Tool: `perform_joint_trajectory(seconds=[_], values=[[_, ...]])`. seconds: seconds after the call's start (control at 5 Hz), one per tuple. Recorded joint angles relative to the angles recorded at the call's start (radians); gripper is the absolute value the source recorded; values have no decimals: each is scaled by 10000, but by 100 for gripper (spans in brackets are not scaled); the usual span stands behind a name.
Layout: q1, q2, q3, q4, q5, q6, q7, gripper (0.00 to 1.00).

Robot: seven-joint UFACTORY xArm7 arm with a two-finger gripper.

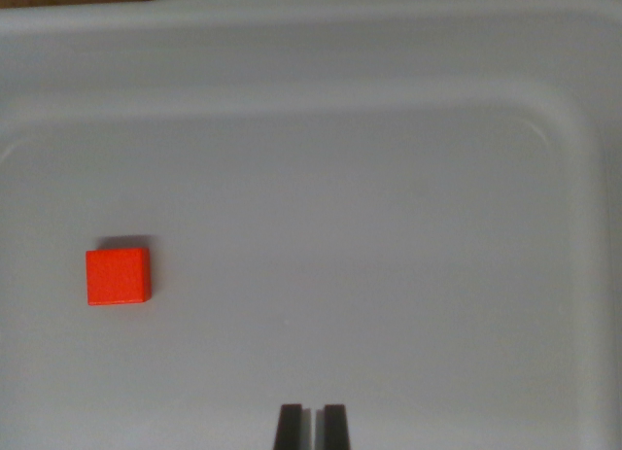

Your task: Reach red block

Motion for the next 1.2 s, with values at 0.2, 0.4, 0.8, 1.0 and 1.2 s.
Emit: perform_joint_trajectory(seconds=[0.2, 0.4, 0.8, 1.0, 1.2], values=[[0, 0, 0, 0, 0, 0, 0, 0], [0, 0, 0, 0, 0, 0, 0, 0], [10, 29, 8, -21, 0, -45, 2, 0], [36, 107, 28, -78, 0, -166, 6, 0], [36, 107, 28, -78, 0, -166, 6, 0]])
